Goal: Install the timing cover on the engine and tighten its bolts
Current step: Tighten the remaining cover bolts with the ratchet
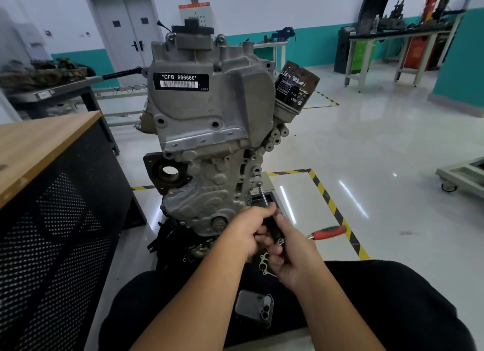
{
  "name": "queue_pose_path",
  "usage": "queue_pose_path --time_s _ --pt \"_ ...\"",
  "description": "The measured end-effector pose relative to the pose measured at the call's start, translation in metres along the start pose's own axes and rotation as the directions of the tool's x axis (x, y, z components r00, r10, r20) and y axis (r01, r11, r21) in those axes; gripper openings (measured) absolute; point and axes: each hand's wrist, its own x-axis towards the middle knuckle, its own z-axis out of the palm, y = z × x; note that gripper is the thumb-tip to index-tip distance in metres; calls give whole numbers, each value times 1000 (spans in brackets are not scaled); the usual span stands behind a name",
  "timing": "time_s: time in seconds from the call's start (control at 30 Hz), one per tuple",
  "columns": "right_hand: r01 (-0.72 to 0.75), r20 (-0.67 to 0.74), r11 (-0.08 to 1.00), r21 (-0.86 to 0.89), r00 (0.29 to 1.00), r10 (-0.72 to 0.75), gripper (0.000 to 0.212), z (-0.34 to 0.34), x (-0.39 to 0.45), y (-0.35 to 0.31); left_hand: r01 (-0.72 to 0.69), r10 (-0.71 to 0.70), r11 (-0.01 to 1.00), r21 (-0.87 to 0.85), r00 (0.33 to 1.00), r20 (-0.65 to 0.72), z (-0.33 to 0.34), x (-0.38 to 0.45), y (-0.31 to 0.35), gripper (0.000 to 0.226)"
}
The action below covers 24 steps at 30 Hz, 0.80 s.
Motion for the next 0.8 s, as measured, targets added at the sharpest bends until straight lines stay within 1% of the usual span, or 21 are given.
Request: queue_pose_path --time_s 0.03,0.1,0.13,0.17,0.2,0.23,0.27,0.3,0.33,0.37,0.4,0.43,0.5,0.53,0.57,0.6,0.67,0.7,0.73,0.77,0.8 --pt "101 -65 978 -183 991 -114 24 -3 1 1 -20 20 1000 16 1000 -2 1 1 -1 18" --pt "281 -130 768 -575 896 -425 27 -7 9 8 -54 55 998 20 998 -29 6 1 -3 17" --pt "321 -88 649 -690 853 -515 27 -7 8 10 -63 62 998 -3 997 -48 9 2 -4 20" --pt "329 -91 655 -680 849 -521 26 -5 7 12 -70 68 997 -27 995 -68 11 3 -4 25" --pt "337 -97 692 -638 857 -506 25 -6 9 12 -82 79 996 -40 994 -77 12 5 -4 24" --pt "273 -152 828 -490 909 -389 24 -9 13 10 -96 92 995 -41 993 -79 13 5 -4 19" --pt "153 -95 964 -217 980 -177 22 -7 9 6 -111 108 993 -35 990 -88 13 3 -3 18" --pt "-18 18 995 94 1000 16 20 -5 5 2 -121 117 992 -38 989 -93 13 3 -3 19" --pt "-128 86 956 263 990 109 21 -6 4 -1 -111 107 993 -50 991 -79 12 2 -3 19" --pt "-124 104 956 267 990 100 22 -7 5 -4 -88 86 994 -66 996 -40 11 2 -3 19" --pt "-7 57 997 83 998 2 21 -8 7 -6 -73 73 995 -67 997 -4 10 1 -2 19" --pt "166 -9 956 -240 985 -173 19 -10 10 -5 -78 78 995 -57 997 8 9 2 -2 20" --pt "342 6 659 -670 890 -455 17 -10 12 -1 -121 121 993 -7 992 -24 8 7 -3 16" --pt "338 9 614 -713 881 -474 21 -8 13 4 -151 152 988 12 987 -56 8 9 -4 13" --pt "328 -17 656 -680 887 -462 24 -8 12 9 -172 172 985 12 982 -72 8 8 -5 11" --pt "282 -47 767 -577 926 -376 22 -10 12 12 -176 176 984 3 981 -76 8 7 -6 13" --pt "38 35 998 -54 999 -36 16 -10 9 8 -148 148 989 11 986 -70 8 7 -8 19" --pt "-116 122 977 178 988 95 19 -9 6 5 -125 126 992 14 990 -61 6 6 -7 19" --pt "-181 173 946 270 975 137 23 -9 5 3 -98 98 995 1 994 -40 4 5 -4 17" --pt "-145 156 968 206 981 114 25 -8 4 2 -83 83 997 -3 996 -13 2 5 -2 15" --pt "-27 103 1000 -10 994 28 26 -8 4 1 -80 80 997 5 997 6 0 5 0 13"
